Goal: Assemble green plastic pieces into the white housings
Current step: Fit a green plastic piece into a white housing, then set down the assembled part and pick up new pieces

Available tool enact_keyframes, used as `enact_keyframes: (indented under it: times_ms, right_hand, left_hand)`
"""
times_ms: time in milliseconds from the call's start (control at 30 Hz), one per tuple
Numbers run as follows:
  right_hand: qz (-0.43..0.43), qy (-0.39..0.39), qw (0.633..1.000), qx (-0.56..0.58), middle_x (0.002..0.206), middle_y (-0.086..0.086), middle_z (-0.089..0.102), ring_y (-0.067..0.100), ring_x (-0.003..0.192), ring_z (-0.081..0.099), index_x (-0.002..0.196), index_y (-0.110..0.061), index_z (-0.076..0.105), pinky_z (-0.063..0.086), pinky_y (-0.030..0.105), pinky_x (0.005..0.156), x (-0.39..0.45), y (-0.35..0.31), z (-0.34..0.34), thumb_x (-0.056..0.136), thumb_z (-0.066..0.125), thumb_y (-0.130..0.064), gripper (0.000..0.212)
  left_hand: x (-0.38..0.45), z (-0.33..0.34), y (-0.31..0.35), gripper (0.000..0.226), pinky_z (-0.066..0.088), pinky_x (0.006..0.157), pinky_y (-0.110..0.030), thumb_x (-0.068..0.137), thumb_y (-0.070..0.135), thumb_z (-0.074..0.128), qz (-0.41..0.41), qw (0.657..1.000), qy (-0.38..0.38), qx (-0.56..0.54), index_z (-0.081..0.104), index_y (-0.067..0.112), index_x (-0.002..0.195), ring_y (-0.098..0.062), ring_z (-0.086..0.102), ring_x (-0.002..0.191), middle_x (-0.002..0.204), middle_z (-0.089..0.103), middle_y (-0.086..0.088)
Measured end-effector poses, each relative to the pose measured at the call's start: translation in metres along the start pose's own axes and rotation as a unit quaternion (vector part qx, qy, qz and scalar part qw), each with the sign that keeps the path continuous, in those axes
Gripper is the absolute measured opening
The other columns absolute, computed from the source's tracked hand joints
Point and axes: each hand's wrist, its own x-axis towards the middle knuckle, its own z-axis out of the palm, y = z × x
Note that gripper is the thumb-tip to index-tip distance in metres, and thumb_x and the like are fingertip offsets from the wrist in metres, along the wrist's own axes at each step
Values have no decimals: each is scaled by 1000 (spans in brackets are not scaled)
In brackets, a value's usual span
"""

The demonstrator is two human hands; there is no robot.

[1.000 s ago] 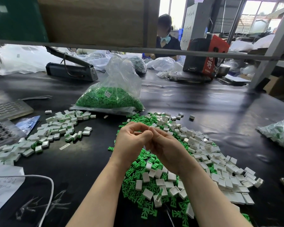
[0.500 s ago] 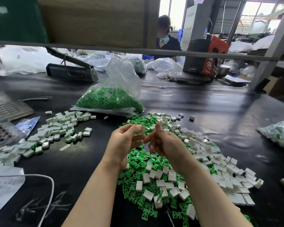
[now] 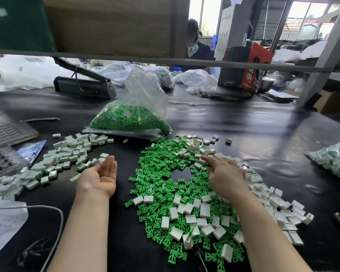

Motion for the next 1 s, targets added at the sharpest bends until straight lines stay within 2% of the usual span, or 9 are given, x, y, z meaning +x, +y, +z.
enact_keyframes:
  times_ms: [67,133,200,300,400,500,600,700,1000]
  right_hand:
    - [-20,-53,998,0,157,-17,28,18,144,23,149,-50,22,18,48,117,2,-3,6,101,36,-19,59]
    - [-28,-85,996,-11,160,-21,14,20,149,8,149,-53,14,3,56,120,1,-5,10,99,35,-15,67]
    - [-33,-93,995,-29,160,-23,12,21,149,6,148,-55,17,-1,60,118,0,-6,12,99,35,-13,68]
    - [-48,-49,997,-28,154,-20,34,21,140,23,141,-45,43,21,53,114,0,-8,12,100,39,-18,49]
    - [-65,13,998,-24,126,-11,63,18,117,41,119,-33,63,35,37,97,0,-10,12,100,46,-25,26]
    - [-75,47,995,-42,114,-10,66,15,105,41,109,-31,65,27,32,84,-2,-13,13,97,53,-24,19]
    - [-72,70,994,-36,114,-11,66,14,103,39,113,-37,63,25,33,82,-3,-14,14,97,53,-29,21]
    - [-59,70,994,-53,115,-12,66,15,104,37,126,-41,57,23,34,81,-3,-14,15,98,50,-35,29]
    - [-71,90,991,-62,103,-12,68,12,94,33,106,-33,63,24,32,78,-3,-14,18,95,54,-24,17]
  left_hand:
    - [0,-1,4,25,53,92,-28,106,14,30,16,999,-15,-23,51,4,97,-20,64,113,130,61,-12]
    - [-2,-1,6,31,54,87,-31,106,21,30,21,997,-45,-59,45,-1,122,-26,65,108,130,59,-19]
    - [-5,1,7,48,55,84,-33,106,27,31,26,993,-76,-90,26,-4,142,-30,65,107,130,55,-25]
    - [-9,2,6,57,55,83,-35,105,31,33,30,989,-97,-107,15,-4,147,-31,64,110,131,53,-28]
    - [-10,2,4,51,55,81,-33,104,31,34,31,991,-97,-85,28,-1,144,-25,67,105,128,60,-19]
    - [-13,5,-2,31,57,68,-26,103,29,37,19,995,-103,4,56,10,118,-15,71,83,99,72,-5]
    - [-22,13,-15,28,54,61,-22,102,26,41,12,982,-126,143,65,14,93,-9,68,64,74,73,2]
    - [-30,20,-31,23,52,57,-20,100,22,47,29,957,-145,248,68,13,95,-8,65,62,74,73,2]
    - [-45,26,-69,14,48,55,-19,97,12,56,117,827,-227,501,70,12,98,-8,62,64,79,74,1]
